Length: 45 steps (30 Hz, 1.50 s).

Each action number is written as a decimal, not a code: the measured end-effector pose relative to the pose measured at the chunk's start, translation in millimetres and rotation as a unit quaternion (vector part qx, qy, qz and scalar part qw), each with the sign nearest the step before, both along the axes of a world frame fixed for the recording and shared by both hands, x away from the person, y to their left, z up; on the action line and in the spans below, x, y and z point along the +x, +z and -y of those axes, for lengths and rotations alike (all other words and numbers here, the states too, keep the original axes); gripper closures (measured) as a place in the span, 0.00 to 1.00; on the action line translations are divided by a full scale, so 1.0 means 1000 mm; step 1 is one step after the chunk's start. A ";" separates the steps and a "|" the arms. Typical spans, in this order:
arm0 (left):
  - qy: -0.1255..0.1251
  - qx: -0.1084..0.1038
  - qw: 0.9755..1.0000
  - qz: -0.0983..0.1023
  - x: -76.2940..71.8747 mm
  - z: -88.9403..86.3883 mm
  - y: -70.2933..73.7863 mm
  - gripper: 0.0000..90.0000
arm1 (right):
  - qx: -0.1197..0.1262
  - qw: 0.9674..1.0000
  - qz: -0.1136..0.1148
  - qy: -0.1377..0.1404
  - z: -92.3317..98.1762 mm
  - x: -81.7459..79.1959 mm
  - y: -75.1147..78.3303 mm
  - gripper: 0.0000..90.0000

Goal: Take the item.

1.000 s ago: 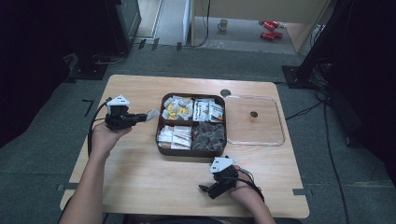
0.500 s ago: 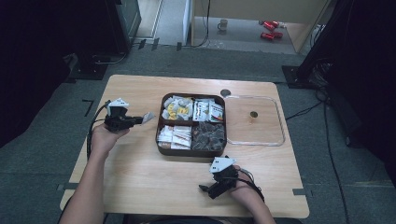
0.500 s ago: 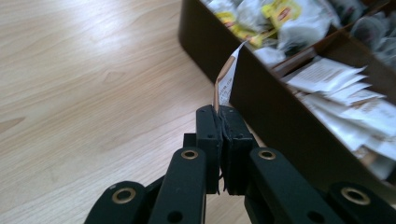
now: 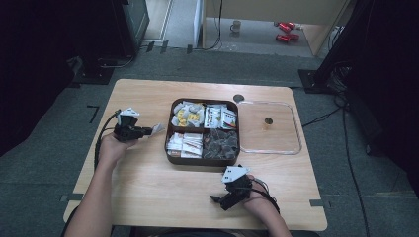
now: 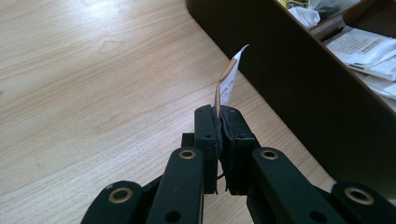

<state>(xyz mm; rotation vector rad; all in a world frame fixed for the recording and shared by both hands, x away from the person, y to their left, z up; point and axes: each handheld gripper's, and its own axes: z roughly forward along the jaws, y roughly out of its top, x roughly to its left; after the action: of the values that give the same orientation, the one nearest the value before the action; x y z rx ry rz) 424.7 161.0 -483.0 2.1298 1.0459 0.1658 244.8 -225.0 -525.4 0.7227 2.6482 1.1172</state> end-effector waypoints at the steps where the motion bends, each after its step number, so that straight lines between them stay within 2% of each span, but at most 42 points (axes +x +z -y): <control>1: -0.005 -0.001 1.000 -0.004 -0.001 0.002 -0.002 0.94 | 0.000 1.000 0.000 0.000 0.000 0.000 0.000 0.00; 4: -0.015 0.010 1.000 -0.007 -0.002 0.006 -0.005 0.88 | 0.000 1.000 0.000 0.000 0.000 0.000 0.000 0.00; 7: -0.013 0.002 1.000 -0.011 -0.001 0.007 -0.006 0.87 | 0.000 1.000 0.000 0.000 0.000 0.000 0.000 0.00; 10: -0.016 0.010 0.999 -0.026 0.000 0.009 -0.010 0.75 | 0.000 1.000 0.000 0.000 0.000 0.000 0.000 0.00; 13: -0.015 0.010 1.000 -0.013 -0.002 0.010 -0.009 0.70 | 0.000 1.000 0.000 0.000 0.000 0.000 0.000 0.00; 15: -0.016 0.007 1.000 -0.018 -0.003 0.010 -0.009 0.65 | 0.000 1.000 0.000 0.000 0.000 0.000 0.000 0.00; 17: -0.016 0.012 1.000 -0.023 -0.003 0.010 -0.010 0.61 | 0.000 1.000 0.000 0.000 0.000 0.000 0.000 0.00; 22: -0.003 -0.006 1.000 -0.008 -0.006 0.002 -0.003 0.58 | 0.000 1.000 0.000 0.000 0.000 0.000 0.000 0.00; 33: 0.021 -0.026 0.999 0.014 -0.013 -0.017 0.010 0.53 | 0.000 1.000 0.000 0.000 0.000 0.000 0.000 0.00; 39: 0.022 -0.021 0.999 0.020 -0.016 -0.026 0.010 0.52 | 0.000 1.000 0.000 0.000 0.000 0.000 0.000 0.00; 45: 0.038 -0.019 0.999 0.022 -0.018 -0.039 0.010 0.52 | 0.000 1.000 0.000 0.000 0.000 0.000 0.000 0.00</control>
<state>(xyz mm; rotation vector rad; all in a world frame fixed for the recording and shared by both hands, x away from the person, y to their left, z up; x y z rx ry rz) 406.6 200.2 -473.2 2.0442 1.0965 0.2258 244.7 -225.0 -525.4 0.7232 2.6484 1.1167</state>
